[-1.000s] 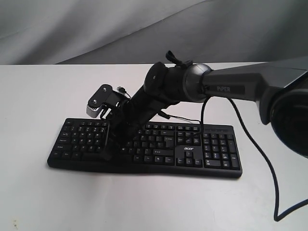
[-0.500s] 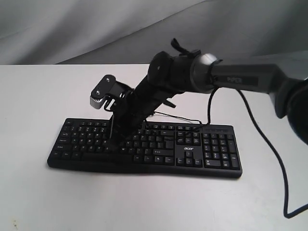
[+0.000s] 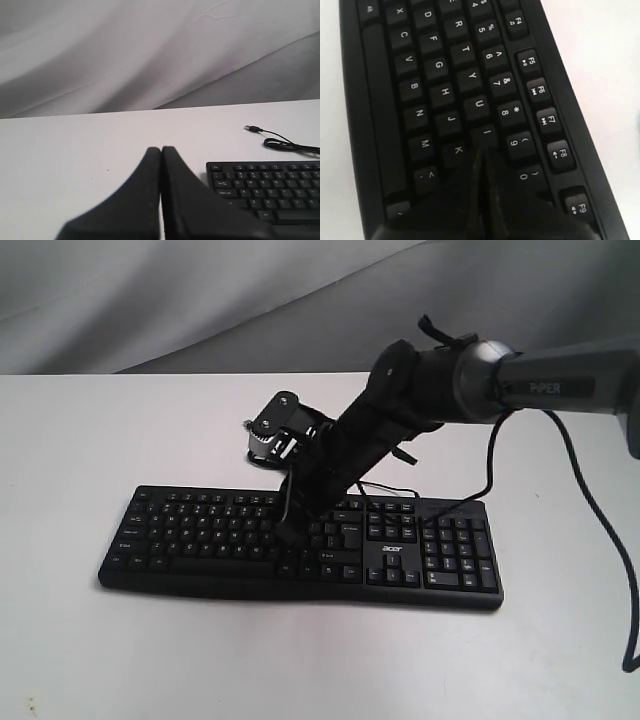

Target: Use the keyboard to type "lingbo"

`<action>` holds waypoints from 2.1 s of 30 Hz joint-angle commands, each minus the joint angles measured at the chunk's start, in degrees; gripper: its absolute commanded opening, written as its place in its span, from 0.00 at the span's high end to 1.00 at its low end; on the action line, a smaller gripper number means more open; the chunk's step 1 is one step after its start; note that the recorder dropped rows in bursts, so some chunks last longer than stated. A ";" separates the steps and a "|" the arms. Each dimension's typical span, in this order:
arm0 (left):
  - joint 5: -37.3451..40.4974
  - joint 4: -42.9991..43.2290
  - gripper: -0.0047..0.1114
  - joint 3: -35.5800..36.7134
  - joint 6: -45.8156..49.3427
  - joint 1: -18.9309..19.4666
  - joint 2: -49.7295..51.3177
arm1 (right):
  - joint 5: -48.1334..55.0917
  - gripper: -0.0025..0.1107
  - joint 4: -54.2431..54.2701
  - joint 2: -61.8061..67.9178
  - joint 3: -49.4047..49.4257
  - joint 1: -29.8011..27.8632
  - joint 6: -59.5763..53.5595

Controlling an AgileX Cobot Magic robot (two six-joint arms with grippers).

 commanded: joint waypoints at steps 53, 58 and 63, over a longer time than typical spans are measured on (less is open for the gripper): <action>-0.35 0.01 0.96 0.28 -0.12 -0.31 -0.28 | -0.01 0.98 -2.07 -10.16 1.66 -1.34 -0.57; -0.35 0.01 0.96 0.28 -0.12 -0.31 -0.28 | -1.47 0.98 -2.09 -18.69 1.66 -3.37 2.84; -0.35 0.01 0.96 0.28 -0.12 -0.31 -0.28 | -2.86 0.98 -2.23 -25.04 1.66 -4.84 6.88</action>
